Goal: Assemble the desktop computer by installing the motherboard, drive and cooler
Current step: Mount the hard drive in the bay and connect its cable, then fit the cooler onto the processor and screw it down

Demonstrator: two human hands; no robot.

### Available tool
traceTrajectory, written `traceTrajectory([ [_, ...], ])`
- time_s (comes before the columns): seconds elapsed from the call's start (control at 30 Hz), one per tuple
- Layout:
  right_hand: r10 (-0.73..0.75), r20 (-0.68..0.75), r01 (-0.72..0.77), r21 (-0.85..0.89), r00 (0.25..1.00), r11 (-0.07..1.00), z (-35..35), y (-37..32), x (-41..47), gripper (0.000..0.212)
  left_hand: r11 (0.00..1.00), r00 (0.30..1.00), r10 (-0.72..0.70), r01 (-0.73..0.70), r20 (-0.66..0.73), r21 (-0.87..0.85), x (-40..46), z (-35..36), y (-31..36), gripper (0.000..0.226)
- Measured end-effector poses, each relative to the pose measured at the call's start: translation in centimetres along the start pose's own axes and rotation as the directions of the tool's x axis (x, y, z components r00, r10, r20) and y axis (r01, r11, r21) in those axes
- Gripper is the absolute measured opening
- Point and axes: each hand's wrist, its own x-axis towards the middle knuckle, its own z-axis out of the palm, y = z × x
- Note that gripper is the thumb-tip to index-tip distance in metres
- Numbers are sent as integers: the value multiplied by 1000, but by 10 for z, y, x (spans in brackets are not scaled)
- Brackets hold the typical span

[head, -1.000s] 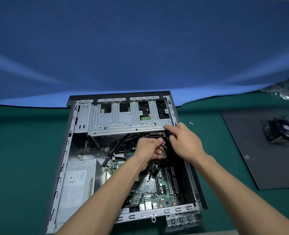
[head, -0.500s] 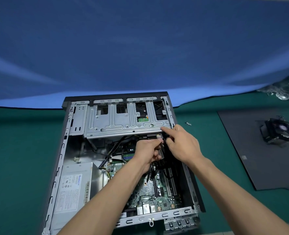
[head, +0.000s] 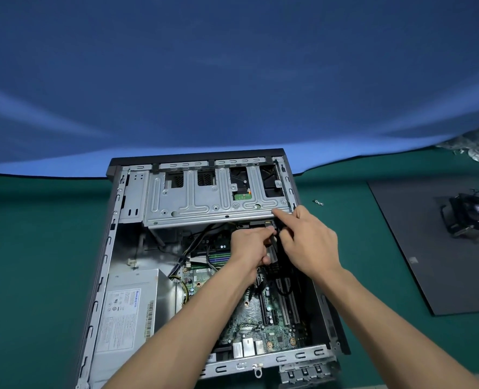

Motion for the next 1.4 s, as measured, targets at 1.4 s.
traceTrajectory([
  [1.4,156,143,-148,-65,977,987,-121,286,10,69,386,970,117,-241,211,891,33,211,-27,21],
])
